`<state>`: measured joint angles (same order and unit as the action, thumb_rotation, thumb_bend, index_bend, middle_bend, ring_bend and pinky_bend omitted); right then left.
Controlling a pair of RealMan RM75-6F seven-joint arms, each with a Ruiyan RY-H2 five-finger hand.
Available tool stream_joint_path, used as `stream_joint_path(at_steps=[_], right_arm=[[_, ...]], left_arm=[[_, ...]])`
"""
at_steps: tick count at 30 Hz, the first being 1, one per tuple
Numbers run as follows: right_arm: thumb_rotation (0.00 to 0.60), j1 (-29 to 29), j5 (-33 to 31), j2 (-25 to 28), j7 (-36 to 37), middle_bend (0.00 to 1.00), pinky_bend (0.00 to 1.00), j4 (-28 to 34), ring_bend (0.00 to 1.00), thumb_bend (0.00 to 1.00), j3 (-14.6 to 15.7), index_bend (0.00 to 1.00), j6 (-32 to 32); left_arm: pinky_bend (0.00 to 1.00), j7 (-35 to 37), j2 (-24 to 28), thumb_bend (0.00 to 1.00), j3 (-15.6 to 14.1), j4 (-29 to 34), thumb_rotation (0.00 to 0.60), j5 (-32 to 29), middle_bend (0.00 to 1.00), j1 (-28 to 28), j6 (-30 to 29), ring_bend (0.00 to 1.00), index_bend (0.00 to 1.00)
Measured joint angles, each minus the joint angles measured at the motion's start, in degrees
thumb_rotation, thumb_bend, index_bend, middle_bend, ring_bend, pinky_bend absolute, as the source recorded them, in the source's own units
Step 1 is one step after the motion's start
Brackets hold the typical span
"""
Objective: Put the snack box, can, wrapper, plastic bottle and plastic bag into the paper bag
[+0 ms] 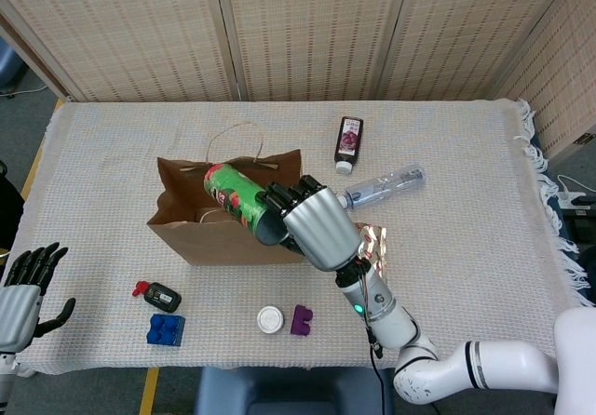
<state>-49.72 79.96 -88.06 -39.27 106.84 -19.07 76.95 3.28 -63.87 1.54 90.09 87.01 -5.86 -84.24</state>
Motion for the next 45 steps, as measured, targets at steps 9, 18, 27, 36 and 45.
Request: stream_joint_path(at_steps=[9,18,27,36,45], right_arm=[[0.6,0.7,-3.0,-0.7,-3.2,0.52,0.4,0.4,0.37,0.24,0.7,0.4,-0.8],[0.6,1.5,-10.8,-0.9,-10.1,0.13,0.18,3.9,0.04,0.18,-2.6,0.0,1.9],[0.6,3.0,-10.7,1.0,-8.8,0.13,0.16,5.2,0.04,0.16,-2.2,0.0,2.9],[0.6,9.2,-9.6,10.7,-7.0,0.13,0.14,8.5,0.04,0.15,1.8,0.0,4.0],[0.6,17.4,-9.1,23.3,3.1,0.13,0.12,8.8,0.04,0.12,13.0,0.0,-1.8]], left_arm=[[0.0,-0.3,0.0,0.37,0.0,0.1,0.6,-0.1,0.0,0.0,-0.1,0.0,0.07],[0.0,-0.2,0.0,0.37,0.0,0.0,0.6,-0.1,0.0,0.0,0.0,0.0,0.07],[0.0,-0.4,-0.1,0.37,0.0,0.1,0.6,-0.1,0.0,0.1,-0.1,0.0,0.07],[0.0,-0.3,-0.1,0.37,0.0,0.0,0.6,0.0,0.0,0.1,-0.2,0.0,0.07],[0.0,-1.3,-0.2,0.37,0.1,0.2,0.6,-0.1,0.0,0.0,-0.1,0.0,0.07]])
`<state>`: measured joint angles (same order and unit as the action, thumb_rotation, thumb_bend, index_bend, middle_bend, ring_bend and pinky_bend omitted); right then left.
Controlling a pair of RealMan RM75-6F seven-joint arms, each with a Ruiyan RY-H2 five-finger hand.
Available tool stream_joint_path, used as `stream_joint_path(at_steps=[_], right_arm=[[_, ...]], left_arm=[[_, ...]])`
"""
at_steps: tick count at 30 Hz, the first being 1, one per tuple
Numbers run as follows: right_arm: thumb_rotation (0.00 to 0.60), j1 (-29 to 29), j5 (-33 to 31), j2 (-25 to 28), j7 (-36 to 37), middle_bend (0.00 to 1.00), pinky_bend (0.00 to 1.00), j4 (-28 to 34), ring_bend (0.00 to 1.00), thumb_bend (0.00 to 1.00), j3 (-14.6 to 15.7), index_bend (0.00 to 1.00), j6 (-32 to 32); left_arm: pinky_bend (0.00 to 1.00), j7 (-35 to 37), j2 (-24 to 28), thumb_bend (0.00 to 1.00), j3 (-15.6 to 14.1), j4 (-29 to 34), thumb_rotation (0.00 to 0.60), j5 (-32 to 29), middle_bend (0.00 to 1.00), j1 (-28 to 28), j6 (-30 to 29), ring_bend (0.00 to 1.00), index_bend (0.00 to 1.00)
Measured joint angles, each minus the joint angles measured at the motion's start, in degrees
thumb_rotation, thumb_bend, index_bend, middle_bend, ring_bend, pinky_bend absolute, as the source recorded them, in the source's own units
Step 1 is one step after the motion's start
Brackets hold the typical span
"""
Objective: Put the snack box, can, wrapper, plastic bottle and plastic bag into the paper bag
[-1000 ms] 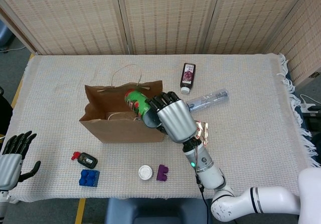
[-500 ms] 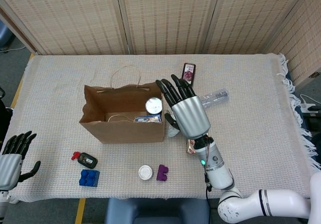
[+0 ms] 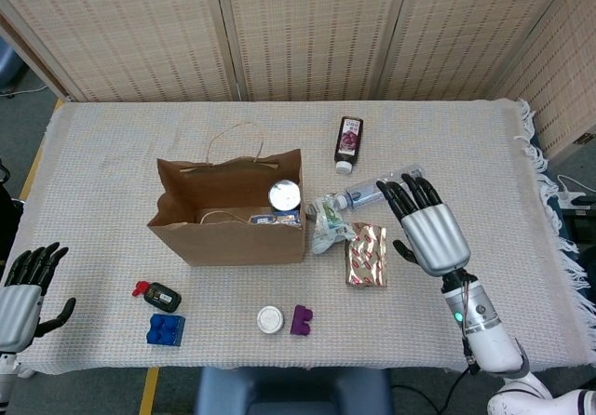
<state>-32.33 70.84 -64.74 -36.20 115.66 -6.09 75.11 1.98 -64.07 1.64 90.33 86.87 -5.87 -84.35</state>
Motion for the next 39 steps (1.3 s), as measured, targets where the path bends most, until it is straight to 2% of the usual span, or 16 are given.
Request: stream_joint_path(at_steps=[3,6,10,15,22,29,39], right_arm=[[0.6,1.6,1.2,0.6,1.1,0.13,0.11,-2.3,0.03,0.11,4.2,0.0,-3.3],[0.6,2.8,1.5,-0.3,0.6,0.07,0.06,-4.5,0.0,0.06,7.5,0.0,-5.9],[0.569,3.7,0.6,-3.3,-3.0,0.01,0.03,-6.1,0.0,0.03,8.9,0.0,-7.0],[0.561,4.2,-2.1,-9.2,-7.5,0.01,0.03,-8.1,0.0,0.03,9.3,0.0,-7.6],[0.58,4.1,-3.7,-16.1,-12.8,0.02,0.06,-11.0,0.0,0.03,9.0,0.0,-7.6],[0.587,4.4,-3.4,-21.0,-13.9,0.14,0.13,-15.8,0.06,0.03,8.1,0.13,-5.9],[0.588,4.2,-3.8,-26.8,-14.5,0.15,0.14,-22.4,0.07,0.03,6.9,0.15,-6.5]], left_arm=[[0.0,-0.5,-0.1,0.37,0.1,0.1,0.6,-0.1,0.0,-0.1,0.1,0.0,0.07],[0.0,-0.7,-0.1,0.37,0.1,0.2,0.6,-0.2,0.0,-0.1,0.1,0.0,0.07],[0.0,-0.6,-0.1,0.37,0.1,0.2,0.6,-0.2,0.0,-0.1,0.1,0.0,0.07],[0.0,-0.1,-0.1,0.37,0.1,0.1,0.6,0.0,0.0,-0.1,0.1,0.0,0.07],[0.0,0.5,0.1,0.37,0.0,-0.1,0.6,0.1,0.0,-0.2,0.2,0.0,0.07],[0.0,1.1,0.2,0.37,-0.1,-0.2,0.6,0.2,0.0,-0.2,0.3,0.0,0.07],[0.0,1.4,0.2,0.37,-0.2,-0.4,0.6,0.5,0.0,-0.2,0.2,0.0,0.07]])
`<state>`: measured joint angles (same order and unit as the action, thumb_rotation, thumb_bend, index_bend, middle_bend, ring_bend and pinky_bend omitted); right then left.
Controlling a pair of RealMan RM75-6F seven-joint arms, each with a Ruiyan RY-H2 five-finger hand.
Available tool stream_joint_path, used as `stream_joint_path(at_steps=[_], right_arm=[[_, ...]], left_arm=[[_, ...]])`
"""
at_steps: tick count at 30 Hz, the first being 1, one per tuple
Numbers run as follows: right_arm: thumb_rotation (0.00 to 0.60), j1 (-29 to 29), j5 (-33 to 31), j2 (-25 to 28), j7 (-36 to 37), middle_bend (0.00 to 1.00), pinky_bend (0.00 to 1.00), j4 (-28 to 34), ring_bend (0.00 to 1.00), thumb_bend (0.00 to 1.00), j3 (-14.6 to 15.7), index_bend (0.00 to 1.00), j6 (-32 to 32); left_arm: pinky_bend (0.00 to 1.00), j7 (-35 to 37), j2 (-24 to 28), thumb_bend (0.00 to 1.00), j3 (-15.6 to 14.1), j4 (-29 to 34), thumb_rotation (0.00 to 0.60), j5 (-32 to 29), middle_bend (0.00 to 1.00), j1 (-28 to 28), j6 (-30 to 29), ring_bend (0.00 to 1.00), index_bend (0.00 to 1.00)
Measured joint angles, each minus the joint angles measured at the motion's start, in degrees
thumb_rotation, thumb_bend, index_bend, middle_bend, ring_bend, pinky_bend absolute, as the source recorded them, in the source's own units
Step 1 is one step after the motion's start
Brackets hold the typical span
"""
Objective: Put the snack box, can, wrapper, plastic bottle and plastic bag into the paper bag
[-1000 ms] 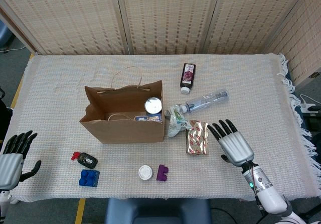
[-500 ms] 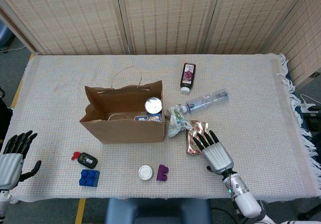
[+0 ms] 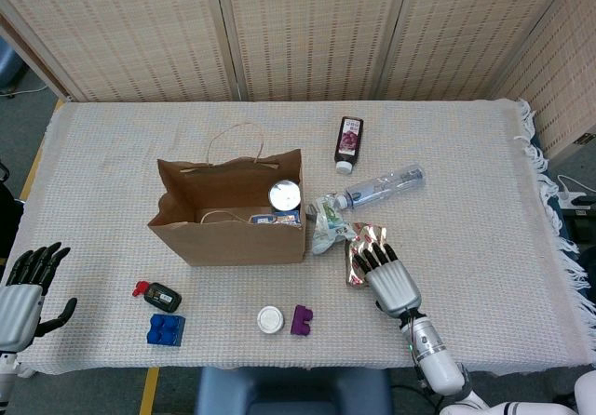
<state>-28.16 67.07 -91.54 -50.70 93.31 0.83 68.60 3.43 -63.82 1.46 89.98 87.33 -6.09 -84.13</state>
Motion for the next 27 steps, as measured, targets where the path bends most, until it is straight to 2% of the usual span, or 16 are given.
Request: stream_joint_path(at_steps=[5,8,12,16,19,22,27], right_arm=[[0.587,-0.4,-1.0,-1.8,-0.8,0.15,0.14,-1.6,0.07,0.05,-0.9,0.16,-0.4],[0.59,-0.6,-1.3,-2.5,-1.0,0.16,0.17,-2.3,0.09,0.22,-1.3,0.2,-0.6],[0.6,-1.4,-1.6,-5.6,-1.3,0.31,0.3,-5.4,0.26,0.38,-2.5,0.37,-0.8],[0.6,-1.6,-1.1,-6.7,-0.8,0.48,0.53,-6.8,0.47,0.51,-2.9,0.61,-0.5],[0.6,-1.3,0.3,-5.5,-0.1,0.55,0.59,-5.9,0.53,0.55,-2.5,0.7,0.1],[0.6,-0.7,2.3,-3.5,1.3,0.58,0.62,-3.6,0.56,0.55,-2.0,0.75,1.2],[0.6,0.6,6.4,2.2,5.4,0.58,0.62,2.2,0.56,0.55,-1.5,0.74,4.0]], left_arm=[[0.0,0.0,0.0,0.37,0.0,0.0,0.6,0.0,0.0,0.0,0.0,0.0,0.07],[0.0,0.0,0.0,0.37,0.0,0.0,0.6,0.0,0.0,0.0,0.0,0.0,0.07],[0.0,0.3,0.1,0.37,0.0,-0.1,0.6,0.0,0.0,-0.1,0.1,0.0,0.07],[0.0,0.3,0.1,0.37,-0.1,-0.1,0.6,0.1,0.0,0.0,0.0,0.0,0.07],[0.0,0.2,0.0,0.37,-0.1,-0.1,0.6,0.0,0.0,0.0,0.0,0.0,0.07],[0.0,-0.1,0.0,0.37,0.0,0.0,0.6,-0.1,0.0,0.0,0.0,0.0,0.07],[0.0,-0.3,0.0,0.37,0.0,0.0,0.6,-0.1,0.0,0.1,-0.1,0.0,0.07]])
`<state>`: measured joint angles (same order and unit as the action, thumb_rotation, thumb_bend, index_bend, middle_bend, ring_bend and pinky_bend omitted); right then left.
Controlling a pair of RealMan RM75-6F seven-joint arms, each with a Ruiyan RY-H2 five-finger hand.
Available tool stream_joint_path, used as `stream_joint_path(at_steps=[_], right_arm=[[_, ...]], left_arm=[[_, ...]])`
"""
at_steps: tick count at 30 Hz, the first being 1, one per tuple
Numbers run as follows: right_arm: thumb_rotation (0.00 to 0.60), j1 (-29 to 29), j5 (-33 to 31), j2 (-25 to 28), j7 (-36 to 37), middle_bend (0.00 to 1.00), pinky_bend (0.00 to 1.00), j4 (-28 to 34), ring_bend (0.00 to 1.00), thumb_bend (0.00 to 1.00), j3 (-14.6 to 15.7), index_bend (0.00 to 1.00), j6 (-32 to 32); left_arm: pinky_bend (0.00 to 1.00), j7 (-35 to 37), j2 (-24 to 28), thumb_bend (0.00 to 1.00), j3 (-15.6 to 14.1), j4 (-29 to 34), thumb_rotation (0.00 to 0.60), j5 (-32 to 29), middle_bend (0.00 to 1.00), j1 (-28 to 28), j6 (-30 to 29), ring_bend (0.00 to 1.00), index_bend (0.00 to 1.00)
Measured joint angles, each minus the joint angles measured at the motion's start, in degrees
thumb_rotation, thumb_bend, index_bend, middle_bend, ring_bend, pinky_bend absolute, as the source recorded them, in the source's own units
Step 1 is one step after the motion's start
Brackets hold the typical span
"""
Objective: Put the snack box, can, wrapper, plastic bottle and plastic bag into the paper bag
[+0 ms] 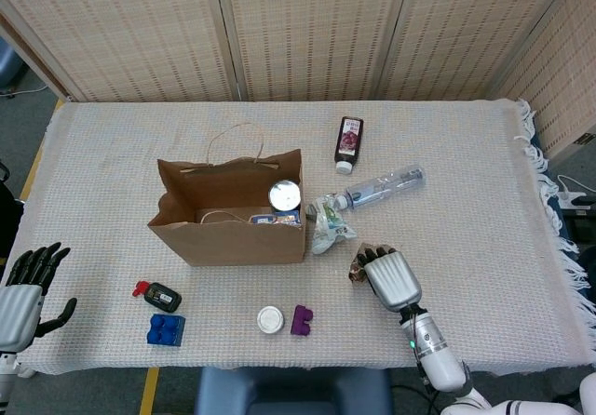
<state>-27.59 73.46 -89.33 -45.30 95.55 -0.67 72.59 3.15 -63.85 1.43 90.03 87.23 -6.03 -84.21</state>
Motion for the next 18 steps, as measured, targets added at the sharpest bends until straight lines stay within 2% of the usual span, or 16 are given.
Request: stream_joint_path(at_steps=[7,14,18], right_arm=[[0.6,2.3,5.2,9.1,7.9,0.59,0.63,6.0,0.58,0.55,-1.3,0.76,5.6],[0.6,4.1,6.9,14.7,15.7,0.6,0.64,9.2,0.59,0.55,-6.6,0.76,10.7],[0.6,3.9,7.2,15.3,17.3,0.6,0.64,9.8,0.59,0.55,-10.5,0.76,12.5]], left_arm=[[0.0,-1.0,-0.2,0.37,0.1,0.3,0.6,-0.3,0.0,0.1,-0.1,0.0,0.07],[0.0,-1.9,-0.4,0.37,0.3,0.5,0.6,-0.7,0.0,0.1,-0.2,0.0,0.07],[0.0,-1.9,-0.4,0.37,0.3,0.6,0.6,-0.7,0.0,0.1,-0.2,0.0,0.07]])
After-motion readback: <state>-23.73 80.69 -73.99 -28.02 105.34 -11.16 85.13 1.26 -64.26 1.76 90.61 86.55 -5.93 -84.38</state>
